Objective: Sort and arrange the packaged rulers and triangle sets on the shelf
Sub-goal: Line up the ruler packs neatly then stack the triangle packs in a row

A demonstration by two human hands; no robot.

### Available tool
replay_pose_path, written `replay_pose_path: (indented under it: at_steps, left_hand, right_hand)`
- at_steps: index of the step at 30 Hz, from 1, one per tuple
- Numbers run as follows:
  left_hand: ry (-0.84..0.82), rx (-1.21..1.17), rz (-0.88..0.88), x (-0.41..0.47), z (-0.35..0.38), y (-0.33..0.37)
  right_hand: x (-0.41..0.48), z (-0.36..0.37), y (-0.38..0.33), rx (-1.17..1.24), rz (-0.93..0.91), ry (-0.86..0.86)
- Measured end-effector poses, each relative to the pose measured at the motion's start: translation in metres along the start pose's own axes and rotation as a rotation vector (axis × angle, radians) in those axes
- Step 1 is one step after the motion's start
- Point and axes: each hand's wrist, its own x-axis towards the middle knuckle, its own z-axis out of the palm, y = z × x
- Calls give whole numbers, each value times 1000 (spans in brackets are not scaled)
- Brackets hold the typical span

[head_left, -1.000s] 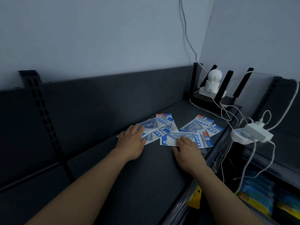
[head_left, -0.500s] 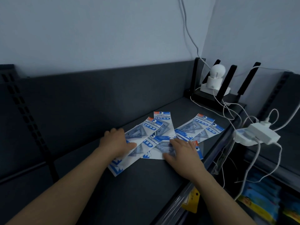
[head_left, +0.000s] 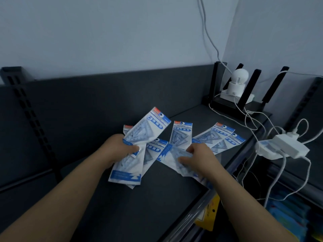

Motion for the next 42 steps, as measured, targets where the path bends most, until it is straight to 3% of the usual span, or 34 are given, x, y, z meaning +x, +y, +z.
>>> replay_pose_path:
  at_steps: [4,9,12,26,42]
  left_hand:
    - [17,-83,-28,-5,1,2]
    - [98,233,-72,-11,2,-8]
    - [130,287,-104,-16,4,-8]
    - [130,-142,-137,-44,-6,-21]
    - [272,-399,-113,-178,-125,-75]
  right_hand:
    - [7,-1,-1,232,29,-8]
    - [0,5,-5,382,17,-78]
    - [-1,13,-15,442,-2,-122]
    - [-13,52,-58,718,-75,-111]
    - [-124,77,-173,897,-241,-167]
